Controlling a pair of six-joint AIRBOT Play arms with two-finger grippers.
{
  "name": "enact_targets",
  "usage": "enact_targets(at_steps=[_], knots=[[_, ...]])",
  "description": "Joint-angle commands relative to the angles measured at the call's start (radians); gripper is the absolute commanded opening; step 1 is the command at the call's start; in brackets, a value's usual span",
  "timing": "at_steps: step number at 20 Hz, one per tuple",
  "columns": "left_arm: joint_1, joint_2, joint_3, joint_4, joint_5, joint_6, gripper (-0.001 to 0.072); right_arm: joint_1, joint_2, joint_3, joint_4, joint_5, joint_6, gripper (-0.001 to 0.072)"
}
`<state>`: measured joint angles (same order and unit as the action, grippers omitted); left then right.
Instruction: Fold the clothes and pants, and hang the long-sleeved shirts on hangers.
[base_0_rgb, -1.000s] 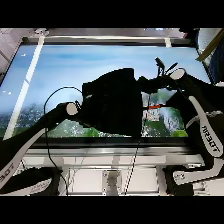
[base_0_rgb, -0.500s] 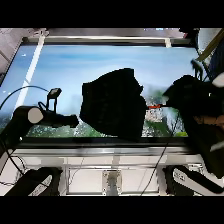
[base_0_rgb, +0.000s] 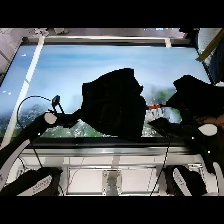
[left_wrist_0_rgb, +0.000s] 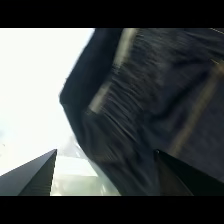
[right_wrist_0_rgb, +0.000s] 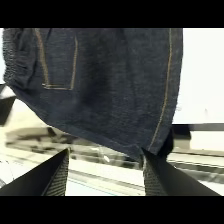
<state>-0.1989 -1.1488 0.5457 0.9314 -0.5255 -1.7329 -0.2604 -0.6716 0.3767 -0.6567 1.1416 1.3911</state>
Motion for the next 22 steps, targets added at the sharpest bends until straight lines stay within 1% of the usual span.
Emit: enact_targets(at_steps=[1,2,3,4,5,6,8,9,11,12,13,14,18,19,22], knots=[[0.001,-0.107,-0.003,-0.072,0.070,0.005,0.0689,-0.001,0.074,-0.062,0.023,0.001,0.007,0.0490],[0.001,-0.111,0.002,-0.072,0.070,0.006,0.0688,-0.001,0.073,-0.062,0.021,-0.001,0.007,0.0490],[0.001,-0.111,0.009,-0.072,0.072,0.011,0.0670,-0.001,0.073,-0.062,0.013,-0.002,0.007,0.0490],[0.001,-0.111,0.018,-0.073,0.073,0.013,0.0595,-0.001,0.073,-0.062,0.002,-0.001,0.007,0.0490],[0.001,-0.111,0.029,-0.073,0.073,0.013,0.0512,-0.001,0.073,-0.063,-0.008,-0.001,0.007,0.0490],[0.001,-0.111,0.041,-0.072,0.070,0.013,0.0403,-0.001,0.073,-0.062,-0.010,-0.001,0.007,0.0489],[0.001,-0.110,0.063,-0.072,0.051,0.014,0.0076,-0.001,0.073,-0.062,-0.012,-0.001,0.007,0.0488],[0.001,-0.108,0.073,-0.072,0.037,0.036,0.0045,-0.001,0.073,-0.062,-0.021,-0.001,0.007,0.0489],[0.001,-0.092,0.083,-0.072,0.008,0.088,0.0045,-0.001,0.073,-0.063,-0.073,0.015,0.014,0.0489],[0.002,-0.074,0.083,-0.072,-0.011,0.101,0.0045,-0.001,0.071,-0.069,-0.100,0.022,0.036,0.0489],[0.002,-0.055,0.083,-0.071,-0.023,0.103,0.0045,-0.001,0.066,-0.084,-0.114,0.022,0.074,0.0489],[0.001,-0.034,0.083,-0.069,-0.032,0.103,0.0045,-0.001,0.051,-0.106,-0.109,0.005,0.082,0.0488],[-0.017,0.019,0.083,-0.068,-0.056,0.103,0.0045,-0.001,-0.066,-0.150,-0.098,-0.099,0.053,0.0481],[-0.025,0.020,0.083,-0.068,-0.056,0.103,0.0044,-0.001,-0.109,-0.150,-0.085,-0.115,0.028,0.0480],[-0.047,0.019,0.082,-0.067,-0.061,0.103,0.0045,-0.001,-0.233,-0.150,0.045,-0.118,-0.111,0.0479]])
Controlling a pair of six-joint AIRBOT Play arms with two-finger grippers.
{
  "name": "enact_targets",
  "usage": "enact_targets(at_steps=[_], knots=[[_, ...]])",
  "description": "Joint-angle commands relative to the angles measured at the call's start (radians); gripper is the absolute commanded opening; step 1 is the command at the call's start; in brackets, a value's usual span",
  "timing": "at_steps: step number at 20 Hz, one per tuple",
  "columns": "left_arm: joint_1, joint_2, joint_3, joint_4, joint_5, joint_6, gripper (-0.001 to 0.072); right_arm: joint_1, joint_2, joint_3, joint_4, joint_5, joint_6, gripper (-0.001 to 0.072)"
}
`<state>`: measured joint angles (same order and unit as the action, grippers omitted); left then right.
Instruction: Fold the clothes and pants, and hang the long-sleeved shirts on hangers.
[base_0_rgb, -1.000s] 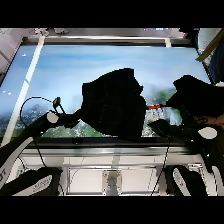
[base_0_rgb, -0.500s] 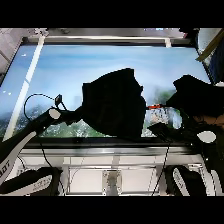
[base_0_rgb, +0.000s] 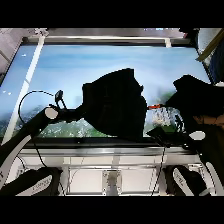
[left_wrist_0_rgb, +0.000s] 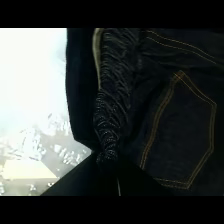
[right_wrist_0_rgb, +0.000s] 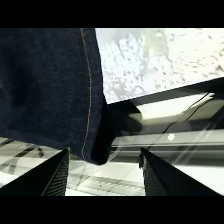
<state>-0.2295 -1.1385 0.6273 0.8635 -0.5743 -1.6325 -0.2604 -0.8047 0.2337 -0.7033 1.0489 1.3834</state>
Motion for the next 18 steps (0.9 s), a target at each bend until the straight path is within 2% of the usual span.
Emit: enact_targets(at_steps=[1,4,8,11,13,14,15,18], knots=[[-0.023,0.009,0.001,0.006,-0.016,0.003,0.0045,-0.001,-0.133,-0.006,0.117,-0.023,-0.130,0.0478],[-0.026,0.009,0.001,0.026,-0.026,0.003,0.0044,0.013,-0.194,-0.006,0.160,-0.019,-0.188,0.0477],[-0.026,0.009,0.001,0.026,-0.034,0.003,0.0045,0.183,-0.203,-0.006,0.186,-0.110,-0.183,0.0470],[-0.026,0.009,0.001,0.026,-0.044,0.003,0.0045,0.264,-0.203,-0.002,0.232,-0.188,-0.171,0.0321],[-0.026,0.009,0.001,0.026,-0.044,0.056,0.0044,0.274,-0.203,0.015,0.234,-0.223,-0.170,0.0298],[-0.026,0.010,0.001,0.026,-0.045,0.082,0.0045,0.274,-0.203,0.028,0.235,-0.234,-0.171,0.0135],[-0.025,0.011,0.001,0.026,-0.045,0.094,0.0044,0.274,-0.203,0.046,0.234,-0.237,-0.173,0.0026],[0.000,0.059,0.003,0.026,-0.053,0.117,0.0044,0.274,-0.186,0.140,0.226,-0.182,-0.222,0.0017]])
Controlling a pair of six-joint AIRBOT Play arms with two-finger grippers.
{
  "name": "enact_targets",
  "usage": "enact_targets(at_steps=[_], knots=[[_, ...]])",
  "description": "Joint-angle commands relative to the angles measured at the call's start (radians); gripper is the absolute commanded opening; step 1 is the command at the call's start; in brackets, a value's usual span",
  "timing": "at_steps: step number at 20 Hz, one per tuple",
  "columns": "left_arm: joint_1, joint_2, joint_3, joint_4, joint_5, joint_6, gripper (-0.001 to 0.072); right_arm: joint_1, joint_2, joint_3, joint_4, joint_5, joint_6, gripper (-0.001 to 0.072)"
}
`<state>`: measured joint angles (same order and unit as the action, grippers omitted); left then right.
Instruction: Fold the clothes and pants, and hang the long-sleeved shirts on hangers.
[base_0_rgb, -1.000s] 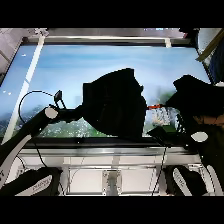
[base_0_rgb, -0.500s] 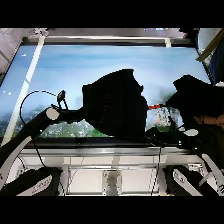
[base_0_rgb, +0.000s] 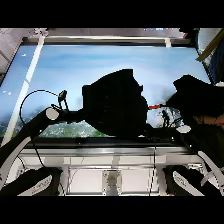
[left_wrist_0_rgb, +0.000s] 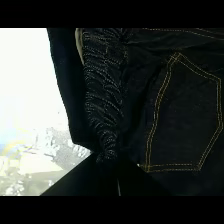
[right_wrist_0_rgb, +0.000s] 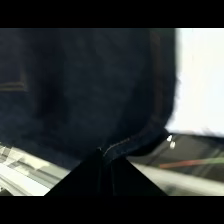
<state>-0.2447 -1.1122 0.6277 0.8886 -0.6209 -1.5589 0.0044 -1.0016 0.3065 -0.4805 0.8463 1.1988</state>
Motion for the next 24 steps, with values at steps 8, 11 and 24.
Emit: enact_targets(at_steps=[8,11,24], knots=[[0.066,0.472,0.290,0.252,-0.346,0.074,0.0041,0.009,0.269,0.666,-0.101,0.316,0.073,0.0015],[0.066,0.499,0.507,0.282,-0.476,0.063,0.0041,0.009,0.280,0.985,-0.174,0.315,0.149,0.0014],[0.066,0.189,0.804,0.396,-0.776,-0.012,0.0042,0.009,-0.252,1.559,-0.274,0.620,0.283,0.0015]])
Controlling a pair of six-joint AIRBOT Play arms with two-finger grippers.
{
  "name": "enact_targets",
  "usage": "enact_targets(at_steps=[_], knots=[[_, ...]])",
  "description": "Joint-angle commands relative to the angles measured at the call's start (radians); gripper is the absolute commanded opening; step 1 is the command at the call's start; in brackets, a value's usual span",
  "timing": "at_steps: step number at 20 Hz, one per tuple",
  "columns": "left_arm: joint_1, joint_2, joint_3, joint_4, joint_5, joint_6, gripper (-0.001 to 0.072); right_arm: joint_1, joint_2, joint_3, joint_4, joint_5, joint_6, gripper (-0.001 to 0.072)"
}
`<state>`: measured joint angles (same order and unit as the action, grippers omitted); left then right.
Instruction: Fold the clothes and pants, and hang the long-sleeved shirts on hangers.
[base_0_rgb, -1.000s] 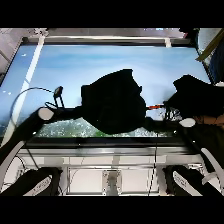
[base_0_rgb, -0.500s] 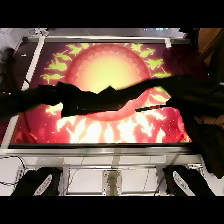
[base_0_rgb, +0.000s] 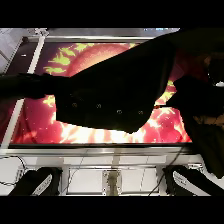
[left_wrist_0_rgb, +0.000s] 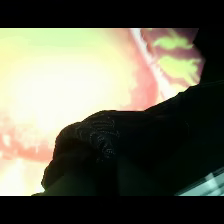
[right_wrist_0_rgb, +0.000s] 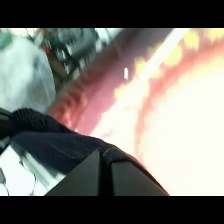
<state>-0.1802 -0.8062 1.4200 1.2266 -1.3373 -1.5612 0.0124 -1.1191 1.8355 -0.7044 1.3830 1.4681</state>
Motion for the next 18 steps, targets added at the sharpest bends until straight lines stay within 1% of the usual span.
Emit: enact_targets(at_steps=[1,2,3,4,7,9,11,12,14,16,17,18], knots=[[0.001,-0.183,0.011,0.086,-0.048,-0.010,0.0042,0.001,-0.186,0.030,-0.078,0.079,0.007,0.0015],[0.001,-0.261,0.011,0.117,-0.018,-0.009,0.0042,0.001,-0.238,0.030,-0.100,0.072,-0.005,0.0015],[0.001,-0.336,0.011,0.143,0.031,-0.009,0.0043,0.001,-0.294,0.030,-0.114,0.055,-0.043,0.0015],[0.001,-0.418,0.011,0.154,0.111,-0.009,0.0043,0.001,-0.352,0.030,-0.117,0.029,-0.079,0.0014],[0.001,-0.636,0.011,0.151,0.365,-0.010,0.0043,0.001,-0.512,0.030,-0.119,-0.089,-0.098,0.0015],[0.001,-0.741,0.011,0.149,0.499,-0.010,0.0043,0.001,-0.613,0.030,-0.120,-0.158,-0.103,0.0015],[0.001,-0.804,0.012,0.150,0.576,-0.010,0.0043,0.007,-0.695,0.030,-0.121,-0.190,-0.145,0.0015],[0.001,-0.819,0.012,0.150,0.583,-0.010,0.0043,0.015,-0.719,0.030,-0.131,-0.187,-0.154,0.0014],[0.001,-0.822,0.012,0.158,0.571,0.002,0.0043,0.053,-0.726,0.030,-0.223,-0.161,-0.182,0.0014],[0.002,-0.810,0.011,0.162,0.518,0.031,0.0043,0.104,-0.711,0.030,-0.343,-0.063,-0.187,0.0014],[0.001,-0.803,0.011,0.164,0.474,0.069,0.0043,0.129,-0.702,0.027,-0.382,0.013,-0.188,0.0014],[-0.002,-0.797,0.011,0.188,0.406,0.115,0.0042,0.142,-0.681,-0.001,-0.361,0.021,-0.187,0.0014]])
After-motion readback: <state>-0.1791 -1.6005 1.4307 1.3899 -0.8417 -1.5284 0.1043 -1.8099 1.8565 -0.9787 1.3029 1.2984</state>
